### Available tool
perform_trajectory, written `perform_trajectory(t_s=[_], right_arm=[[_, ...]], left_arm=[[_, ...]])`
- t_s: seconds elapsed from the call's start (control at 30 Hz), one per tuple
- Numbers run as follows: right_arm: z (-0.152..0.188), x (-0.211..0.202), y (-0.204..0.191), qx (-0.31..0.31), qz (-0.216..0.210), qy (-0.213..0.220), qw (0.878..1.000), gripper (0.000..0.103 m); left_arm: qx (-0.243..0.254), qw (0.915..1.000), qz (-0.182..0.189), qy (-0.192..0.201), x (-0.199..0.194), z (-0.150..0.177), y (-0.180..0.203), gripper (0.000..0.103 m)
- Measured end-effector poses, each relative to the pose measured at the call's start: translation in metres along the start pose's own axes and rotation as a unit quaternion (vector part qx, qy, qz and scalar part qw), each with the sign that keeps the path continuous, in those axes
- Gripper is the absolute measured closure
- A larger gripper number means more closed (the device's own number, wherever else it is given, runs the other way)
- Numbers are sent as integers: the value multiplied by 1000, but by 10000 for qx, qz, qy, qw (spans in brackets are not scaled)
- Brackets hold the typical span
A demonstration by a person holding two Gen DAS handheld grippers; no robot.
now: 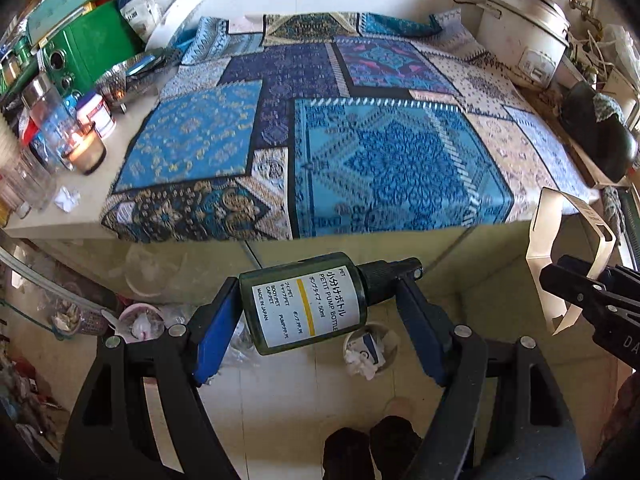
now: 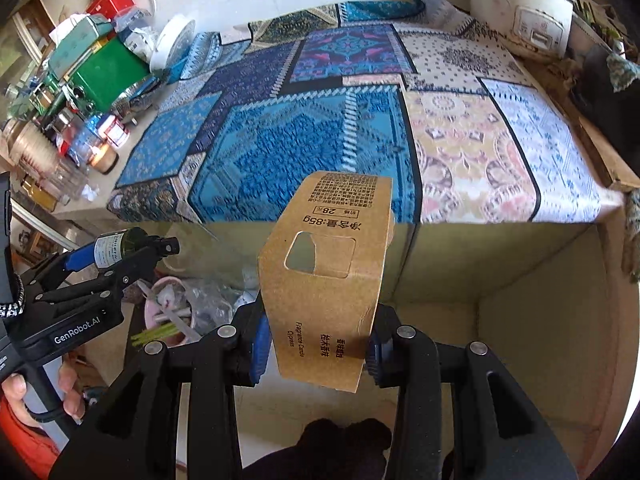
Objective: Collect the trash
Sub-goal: 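Carry the green bottle and cardboard box down over the floor bin, then open the right tool over the bin while the left tool releases the green bottle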
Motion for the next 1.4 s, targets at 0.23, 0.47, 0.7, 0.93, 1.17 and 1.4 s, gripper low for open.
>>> perform_trajectory(t_s=[0.23, 0.47, 0.7, 0.93, 1.17, 1.4], right_arm=[[58, 72, 41, 143, 48, -715, 9973, 68], [123, 183, 87, 250, 43, -1254, 9918, 68], [183, 310, 111, 238, -99, -1591, 9869, 68], [229, 405, 114, -4, -349, -1708, 9847, 68], [248, 467, 104, -294, -715, -1878, 9792, 68], [271, 491, 117, -411, -964, -1936, 9755, 68]], left_arm=[[-165, 9974, 18, -701, 89, 64, 13, 26], [-220, 9945, -35, -1028, 203, 134, 27, 26], [-407, 9896, 70, -1379, 326, 212, 24, 26], [-498, 9815, 445, -1794, 436, 274, 24, 26], [-346, 9759, 646, -2055, 512, 310, 36, 26], [-193, 9753, 819, -2044, 551, 319, 39, 26]])
Point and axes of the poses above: each gripper's, at about its wrist camera, not at the fingertips, and x roughly the way its jaws point, y to its right, z to its underside, the point moved 3 cm from there along x, roughly the way its jaws point, and after that the axes turned 8 degrees about -x, right-handed, at the moved point
